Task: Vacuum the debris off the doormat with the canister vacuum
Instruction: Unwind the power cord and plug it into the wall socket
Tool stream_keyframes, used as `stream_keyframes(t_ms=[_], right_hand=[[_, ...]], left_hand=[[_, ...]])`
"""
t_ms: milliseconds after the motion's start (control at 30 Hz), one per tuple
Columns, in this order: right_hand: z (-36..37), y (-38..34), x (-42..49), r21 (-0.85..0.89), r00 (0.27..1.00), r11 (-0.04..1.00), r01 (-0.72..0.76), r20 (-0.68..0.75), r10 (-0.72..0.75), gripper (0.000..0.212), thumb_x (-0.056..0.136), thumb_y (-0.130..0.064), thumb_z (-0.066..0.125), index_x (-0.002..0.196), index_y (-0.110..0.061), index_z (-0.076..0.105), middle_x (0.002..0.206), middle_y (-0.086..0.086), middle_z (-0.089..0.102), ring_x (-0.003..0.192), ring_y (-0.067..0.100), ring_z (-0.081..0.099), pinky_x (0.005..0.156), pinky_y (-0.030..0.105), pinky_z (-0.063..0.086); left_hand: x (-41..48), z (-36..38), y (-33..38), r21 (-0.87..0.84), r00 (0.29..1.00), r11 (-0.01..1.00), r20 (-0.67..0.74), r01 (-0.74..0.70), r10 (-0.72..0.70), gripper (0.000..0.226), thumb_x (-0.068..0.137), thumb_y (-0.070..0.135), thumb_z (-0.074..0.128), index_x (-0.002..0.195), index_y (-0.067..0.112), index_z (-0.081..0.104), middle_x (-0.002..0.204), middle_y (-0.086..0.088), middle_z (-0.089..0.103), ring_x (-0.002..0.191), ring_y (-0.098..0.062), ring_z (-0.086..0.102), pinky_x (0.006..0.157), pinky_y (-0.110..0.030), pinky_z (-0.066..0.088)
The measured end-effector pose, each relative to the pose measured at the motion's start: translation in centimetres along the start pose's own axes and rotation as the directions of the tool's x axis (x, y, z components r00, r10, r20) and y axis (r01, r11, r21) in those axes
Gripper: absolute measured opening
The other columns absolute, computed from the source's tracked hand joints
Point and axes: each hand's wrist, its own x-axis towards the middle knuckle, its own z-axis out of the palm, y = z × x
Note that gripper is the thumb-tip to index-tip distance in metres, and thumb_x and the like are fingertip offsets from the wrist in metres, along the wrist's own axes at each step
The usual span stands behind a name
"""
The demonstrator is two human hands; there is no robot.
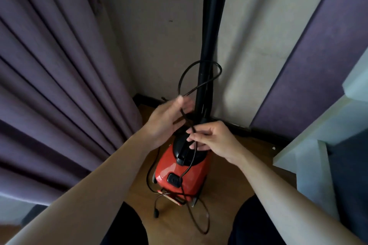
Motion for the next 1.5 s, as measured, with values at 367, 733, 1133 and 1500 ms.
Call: stream_keyframes(t_ms=[367,733,1133,1500], right_hand=[[-4.4,-6.2,2.2,0.301,0.973,0.941,0.153,-0.210,-0.091,0.026,0.097,-0.017,0.067,0.123,-0.012,0.068,0.114,0.007,0.077,0.100,0.027,0.077,0.087,0.040,0.061],[-3.7,0.7,-3.1,-0.074,0.988,0.997,0.012,0.154,-0.001,0.021,0.096,-0.008,0.068,0.115,-0.013,0.074,0.099,0.007,0.080,0.100,0.022,0.076,0.092,0.029,0.057],[-6.3,-5.3,-1.6,0.171,0.991,0.982,0.077,-0.120,-0.057,0.015,0.098,-0.005,0.063,0.109,-0.004,0.073,0.095,0.012,0.078,0.088,0.026,0.077,0.078,0.031,0.063],[-9.0,-4.2,-6.8,0.048,0.986,0.991,-0.125,-0.102,0.129,0.035,0.092,-0.024,0.074,0.126,-0.021,0.067,0.107,0.007,0.078,0.097,0.021,0.077,0.081,0.032,0.062]], left_hand=[[-2.1,1.8,-4.6,0.452,0.973,0.892,0.200,0.012,-0.115,0.017,0.101,0.010,0.060,0.106,-0.003,0.069,0.098,-0.016,0.075,0.093,-0.017,0.072,0.086,-0.027,0.059],[0.1,3.1,0.9,-0.053,1.000,0.999,0.003,-0.010,0.011,0.020,0.101,0.008,0.054,0.116,0.003,0.066,0.101,-0.008,0.076,0.095,-0.021,0.076,0.076,-0.030,0.063],[-0.6,5.2,-2.7,0.462,0.953,0.864,0.298,-0.199,0.060,0.031,0.101,0.011,0.059,0.130,0.020,0.054,0.105,-0.007,0.073,0.092,-0.014,0.072,0.085,-0.024,0.057],[0.1,8.1,-0.9,-0.004,0.997,1.000,-0.074,0.018,-0.019,0.019,0.101,0.022,0.058,0.105,0.014,0.075,0.096,-0.004,0.079,0.079,-0.016,0.074,0.067,-0.025,0.062]])
